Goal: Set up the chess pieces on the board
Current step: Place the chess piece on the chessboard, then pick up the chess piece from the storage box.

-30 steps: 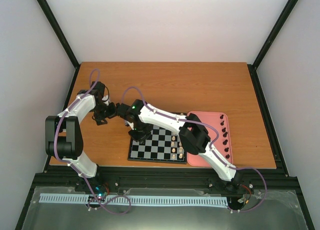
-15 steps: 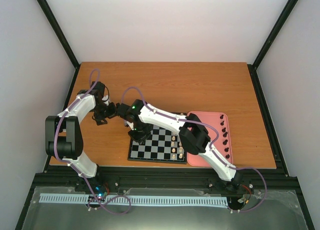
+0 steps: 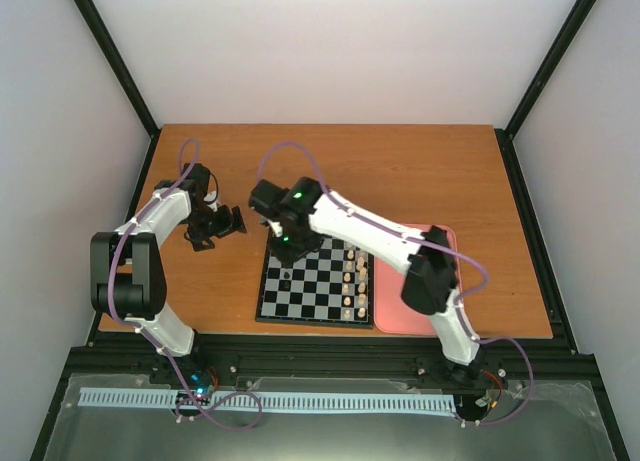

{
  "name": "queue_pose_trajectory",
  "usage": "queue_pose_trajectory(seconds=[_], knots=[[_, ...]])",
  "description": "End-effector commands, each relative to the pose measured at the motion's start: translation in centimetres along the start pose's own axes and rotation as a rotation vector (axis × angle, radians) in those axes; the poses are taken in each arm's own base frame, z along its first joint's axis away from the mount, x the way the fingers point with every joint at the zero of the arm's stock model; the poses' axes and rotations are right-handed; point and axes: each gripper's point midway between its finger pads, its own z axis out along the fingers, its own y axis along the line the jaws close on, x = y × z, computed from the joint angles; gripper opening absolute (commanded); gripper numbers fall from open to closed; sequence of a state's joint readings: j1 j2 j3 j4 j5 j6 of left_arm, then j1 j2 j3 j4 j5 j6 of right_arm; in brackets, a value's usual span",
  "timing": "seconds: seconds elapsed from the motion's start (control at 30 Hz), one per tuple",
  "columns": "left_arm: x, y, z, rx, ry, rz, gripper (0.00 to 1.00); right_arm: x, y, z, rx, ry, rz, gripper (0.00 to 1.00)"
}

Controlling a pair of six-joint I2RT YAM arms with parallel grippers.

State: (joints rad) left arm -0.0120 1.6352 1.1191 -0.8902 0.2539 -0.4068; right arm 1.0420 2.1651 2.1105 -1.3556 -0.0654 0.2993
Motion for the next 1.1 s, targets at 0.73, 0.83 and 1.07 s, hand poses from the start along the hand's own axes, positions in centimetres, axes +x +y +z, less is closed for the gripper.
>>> queue_pose_trajectory(seconds=[0.73,0.83,1.07], knots=[[-0.5,-1.3,-0.8,0.063,-0.020,-0.002,1.00,30.1,-20.8,2.8,0.124,0.152,1.210,0.46],[-0.4,-1.2,-0.7,0.065,-0.019,-0.001,1.00,30.5,-21.0,3.5,0.109,0.163,1.219,0.46],[-0.5,-1.1,-0.8,0.054,-0.023,0.001,1.00,30.7,-21.6,4.6,0.099,0.186,1.237,0.36]])
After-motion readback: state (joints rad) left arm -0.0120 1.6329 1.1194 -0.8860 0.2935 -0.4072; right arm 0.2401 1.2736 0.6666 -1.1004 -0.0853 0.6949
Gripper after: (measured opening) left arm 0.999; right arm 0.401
